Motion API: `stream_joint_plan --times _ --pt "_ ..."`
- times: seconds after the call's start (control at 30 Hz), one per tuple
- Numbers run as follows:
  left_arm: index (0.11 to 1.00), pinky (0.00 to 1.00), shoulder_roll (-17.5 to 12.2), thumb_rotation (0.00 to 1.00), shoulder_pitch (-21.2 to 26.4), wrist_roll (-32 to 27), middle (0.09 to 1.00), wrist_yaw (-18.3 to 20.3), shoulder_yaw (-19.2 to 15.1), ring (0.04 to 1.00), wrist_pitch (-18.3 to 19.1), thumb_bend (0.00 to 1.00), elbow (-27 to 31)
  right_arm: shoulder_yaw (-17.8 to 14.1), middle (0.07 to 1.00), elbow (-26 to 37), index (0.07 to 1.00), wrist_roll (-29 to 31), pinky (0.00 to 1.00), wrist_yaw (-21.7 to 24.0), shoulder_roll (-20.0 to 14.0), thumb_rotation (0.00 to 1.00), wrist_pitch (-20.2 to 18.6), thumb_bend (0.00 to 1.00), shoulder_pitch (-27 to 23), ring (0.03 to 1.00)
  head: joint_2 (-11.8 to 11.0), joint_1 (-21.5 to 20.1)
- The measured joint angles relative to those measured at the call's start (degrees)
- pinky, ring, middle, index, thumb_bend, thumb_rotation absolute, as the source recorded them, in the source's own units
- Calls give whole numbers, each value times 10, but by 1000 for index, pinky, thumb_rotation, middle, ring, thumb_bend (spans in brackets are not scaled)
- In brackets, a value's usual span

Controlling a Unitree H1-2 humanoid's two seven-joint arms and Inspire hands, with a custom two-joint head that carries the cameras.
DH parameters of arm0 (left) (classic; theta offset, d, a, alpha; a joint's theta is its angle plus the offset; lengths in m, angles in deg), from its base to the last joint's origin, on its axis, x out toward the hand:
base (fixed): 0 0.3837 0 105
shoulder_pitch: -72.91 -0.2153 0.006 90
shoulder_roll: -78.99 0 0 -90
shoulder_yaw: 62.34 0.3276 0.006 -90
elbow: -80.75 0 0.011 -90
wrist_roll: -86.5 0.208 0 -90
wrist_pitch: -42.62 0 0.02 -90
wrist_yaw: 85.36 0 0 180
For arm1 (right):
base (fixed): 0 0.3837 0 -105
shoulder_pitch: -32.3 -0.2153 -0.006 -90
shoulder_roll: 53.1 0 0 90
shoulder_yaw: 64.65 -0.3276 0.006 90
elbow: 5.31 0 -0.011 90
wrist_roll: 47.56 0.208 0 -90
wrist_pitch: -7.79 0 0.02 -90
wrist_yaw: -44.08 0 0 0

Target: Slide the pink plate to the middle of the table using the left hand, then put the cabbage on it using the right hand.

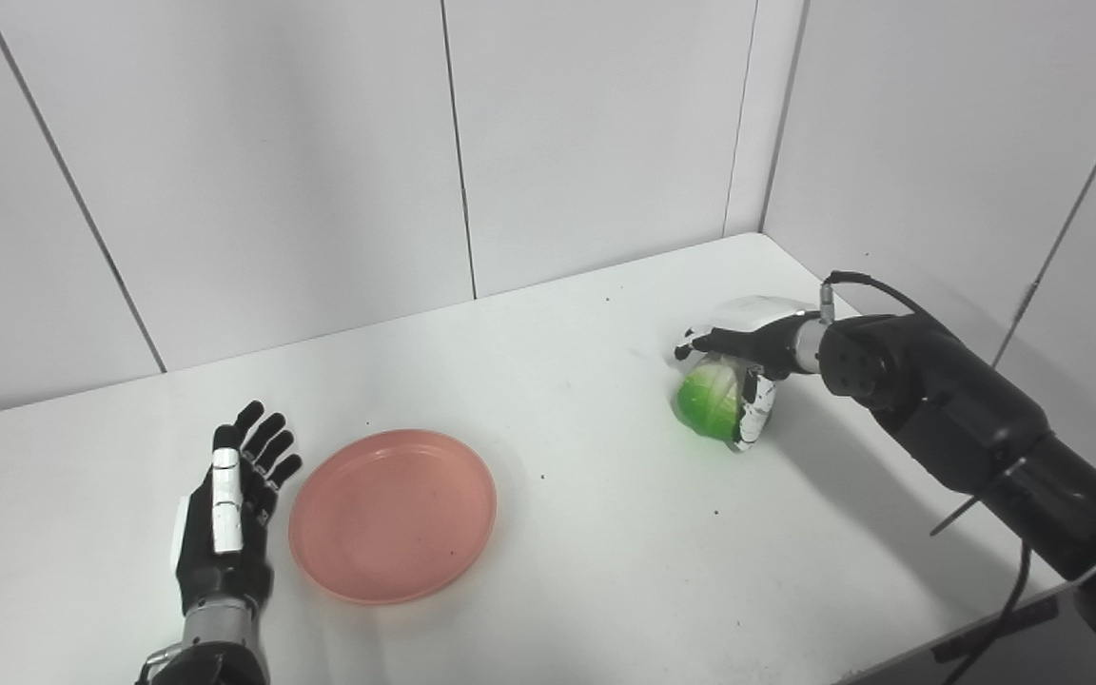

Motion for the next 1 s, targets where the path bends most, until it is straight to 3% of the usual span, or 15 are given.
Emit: stream_joint_plan --times 0.03,0.07,0.13,0.17,0.2,0.27,0.33,0.63,0.8,1.0 --pt "848 850 0 899 -1 0 869 0 0 888 1 696 2 0 933 -2 833 0 665 -5 0 22 1 933 0 864 1 -1" --pt "848 862 0 896 -3 0 869 2 0 887 2 695 5 0 885 -5 786 -1 574 -13 1 9 3 806 1 722 1 -1" --pt "852 875 0 897 -4 -1 872 2 0 891 3 692 7 -1 800 -18 720 -3 504 -50 5 2 17 613 5 550 1 -1" --pt "852 877 0 892 -4 -1 871 3 0 891 4 695 7 -3 726 -26 671 -6 436 -75 9 1 27 533 9 514 1 -1" --pt "852 887 0 893 -4 -1 871 3 0 893 4 692 7 -6 644 -33 623 -6 394 -94 13 0 36 513 12 482 1 -1" --pt "850 884 0 894 -5 -1 866 4 -1 885 4 689 8 -13 573 -40 514 -6 368 -129 20 0 47 500 17 462 3 1" --pt "848 854 0 890 -6 -1 864 5 -1 879 6 690 11 -14 552 -41 475 -6 366 -152 23 0 50 498 21 464 3 1" --pt "841 867 1 879 -8 -8 859 7 -4 878 13 693 15 -15 525 -43 464 -16 402 -205 32 0 75 502 24 471 2 4" --pt "833 847 1 885 -8 -6 851 3 -3 870 13 696 15 -34 499 -38 492 3 379 -224 36 0 100 503 27 437 3 11" --pt "834 853 2 908 -10 4 853 -2 1 873 10 690 16 -58 530 51 442 9 434 -228 49 0 102 500 28 482 4 31"
